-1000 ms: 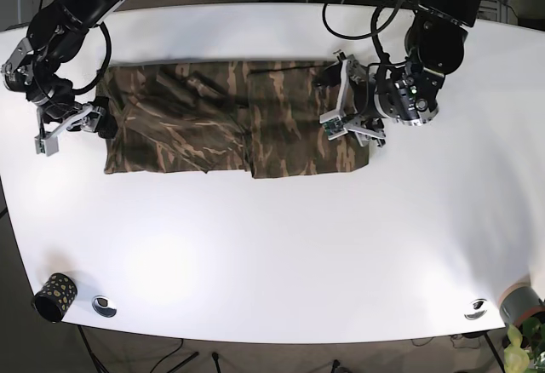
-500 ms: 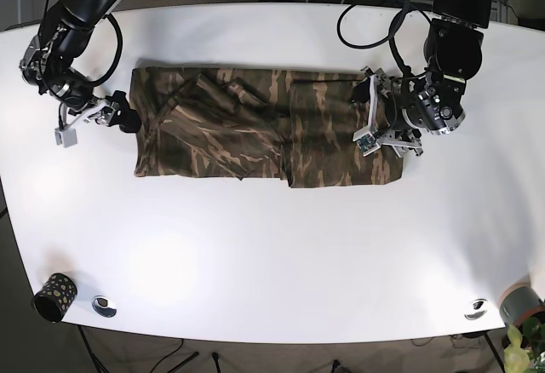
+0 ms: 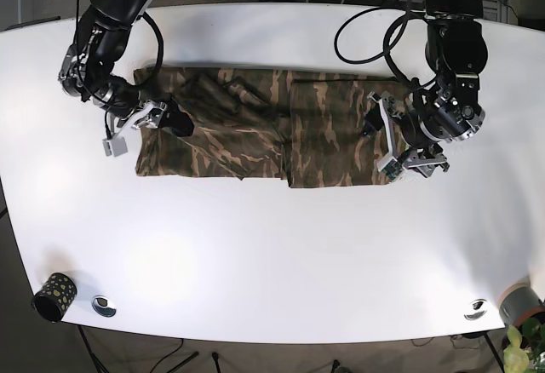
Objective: Fold the T-shirt properly
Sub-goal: 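Grasp both ends of the camouflage bundle with both grippers, then fold the bundle ends together toward the middle with both grippers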
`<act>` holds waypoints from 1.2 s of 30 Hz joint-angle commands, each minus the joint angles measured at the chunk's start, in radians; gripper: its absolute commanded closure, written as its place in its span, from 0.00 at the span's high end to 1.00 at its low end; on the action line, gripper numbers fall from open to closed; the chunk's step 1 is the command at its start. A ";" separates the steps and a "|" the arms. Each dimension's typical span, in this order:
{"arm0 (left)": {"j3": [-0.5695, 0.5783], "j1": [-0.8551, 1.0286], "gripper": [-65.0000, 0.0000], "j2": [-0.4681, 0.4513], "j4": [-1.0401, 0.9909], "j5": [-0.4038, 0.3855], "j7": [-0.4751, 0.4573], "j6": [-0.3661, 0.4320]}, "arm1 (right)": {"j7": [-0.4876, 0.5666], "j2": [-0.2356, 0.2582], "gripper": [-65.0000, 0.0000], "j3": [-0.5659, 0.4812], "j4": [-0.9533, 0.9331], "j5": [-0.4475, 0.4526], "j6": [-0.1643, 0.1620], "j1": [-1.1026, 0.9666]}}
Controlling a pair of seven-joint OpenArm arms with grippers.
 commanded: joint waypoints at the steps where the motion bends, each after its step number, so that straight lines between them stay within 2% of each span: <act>1: -0.042 -0.014 0.69 0.006 -0.024 -0.007 -0.014 0.002 | -0.011 0.004 0.66 -0.001 0.012 -0.013 -0.002 0.007; 4: -0.075 -0.014 0.68 0.006 -0.093 -0.007 -0.017 0.002 | -0.010 0.004 0.45 -0.003 0.012 -0.013 -0.002 0.013; 6: -0.094 -0.014 0.64 0.005 -0.137 -0.008 -0.019 0.002 | -0.005 0.004 0.31 -0.004 0.012 -0.013 -0.002 0.015; 11: -0.097 -0.018 0.45 0.006 -0.212 -0.012 -0.020 0.002 | 0.010 0.010 0.12 -0.004 0.055 -0.013 -0.002 0.008; 13: -0.095 -0.020 0.40 0.016 -0.234 -0.012 -0.020 0.002 | 0.010 0.012 0.10 -0.004 0.109 -0.013 -0.002 0.002; 18: -0.049 -0.020 0.40 0.049 -0.252 -0.008 -0.020 0.002 | 0.010 0.055 0.10 -0.004 0.221 -0.015 -0.002 -0.028; 22: 0.063 -0.021 0.40 0.052 -0.254 -0.008 -0.071 0.002 | 0.010 0.087 0.10 -0.004 0.294 -0.015 -0.002 -0.045; 25: 0.136 -0.020 0.40 0.066 -0.254 -0.007 -0.112 0.002 | 0.004 0.089 0.10 -0.004 0.359 -0.015 -0.002 -0.053; 29: 0.215 -0.020 0.40 0.077 -0.254 -0.012 -0.121 0.011 | 0.002 0.095 0.10 -0.010 0.428 -0.010 -0.002 -0.076; 36: 0.299 -0.020 0.40 0.163 -0.257 -0.007 -0.174 0.027 | 0.002 0.083 0.10 -0.161 0.532 -0.012 -0.002 -0.096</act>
